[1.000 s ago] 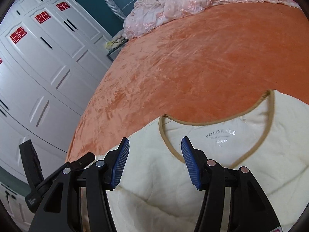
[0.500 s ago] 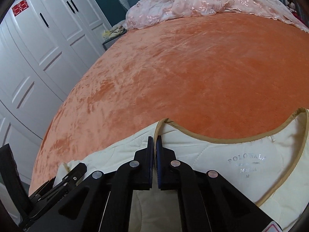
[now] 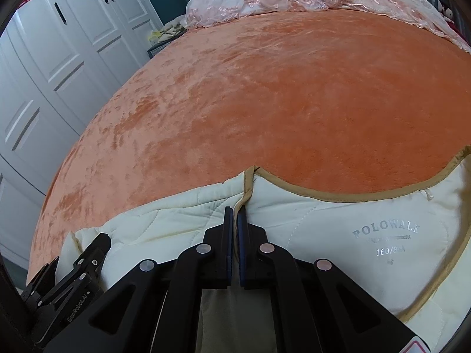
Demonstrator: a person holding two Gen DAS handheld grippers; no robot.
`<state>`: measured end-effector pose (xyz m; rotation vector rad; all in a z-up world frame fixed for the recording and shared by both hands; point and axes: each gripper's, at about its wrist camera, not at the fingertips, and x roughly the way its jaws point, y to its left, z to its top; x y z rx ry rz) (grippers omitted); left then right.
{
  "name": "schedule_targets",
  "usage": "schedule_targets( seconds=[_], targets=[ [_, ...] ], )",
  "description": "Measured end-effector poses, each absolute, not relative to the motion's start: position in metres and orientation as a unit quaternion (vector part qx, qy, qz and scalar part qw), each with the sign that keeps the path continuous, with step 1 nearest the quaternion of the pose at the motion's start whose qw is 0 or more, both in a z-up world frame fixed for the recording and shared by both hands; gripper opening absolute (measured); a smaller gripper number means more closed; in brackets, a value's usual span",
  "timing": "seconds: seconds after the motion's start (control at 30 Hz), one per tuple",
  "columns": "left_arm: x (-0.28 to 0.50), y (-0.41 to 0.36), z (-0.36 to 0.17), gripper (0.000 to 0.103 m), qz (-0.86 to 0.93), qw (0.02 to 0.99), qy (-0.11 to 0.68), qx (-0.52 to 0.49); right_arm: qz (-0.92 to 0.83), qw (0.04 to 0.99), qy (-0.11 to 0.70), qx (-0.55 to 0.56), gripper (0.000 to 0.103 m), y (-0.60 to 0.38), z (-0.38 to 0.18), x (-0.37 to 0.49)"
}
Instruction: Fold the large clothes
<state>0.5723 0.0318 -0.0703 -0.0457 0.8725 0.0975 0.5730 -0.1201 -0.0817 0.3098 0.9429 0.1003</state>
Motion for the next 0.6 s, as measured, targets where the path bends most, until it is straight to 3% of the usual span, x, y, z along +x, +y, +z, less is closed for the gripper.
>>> schedule_targets(
  seconds=[0.27,0.4,0.47,0.6],
  targets=[
    [0.573,0.028,-0.073,0.052,0.058,0.908,0.415,-0.008,0.042,0.887,0.433,0.151,0.0,-0.122,-0.079,0.568],
    [0.573,0.028,-0.072,0.055,0.063,0.906,0.418,-0.01,-0.036,0.932,0.311,0.182,0.005,-0.149,-0.036,0.524],
    [0.573,0.033,-0.07,0.064,0.068,0.904,0.421,-0.019,-0.078,0.939,0.275,0.193,0.014,-0.171,-0.013,0.501],
    [0.561,0.053,-0.047,0.073,0.103,0.901,0.417,-0.059,-0.08,0.932,0.287,0.207,0.015,-0.232,0.016,0.46]
  ],
)
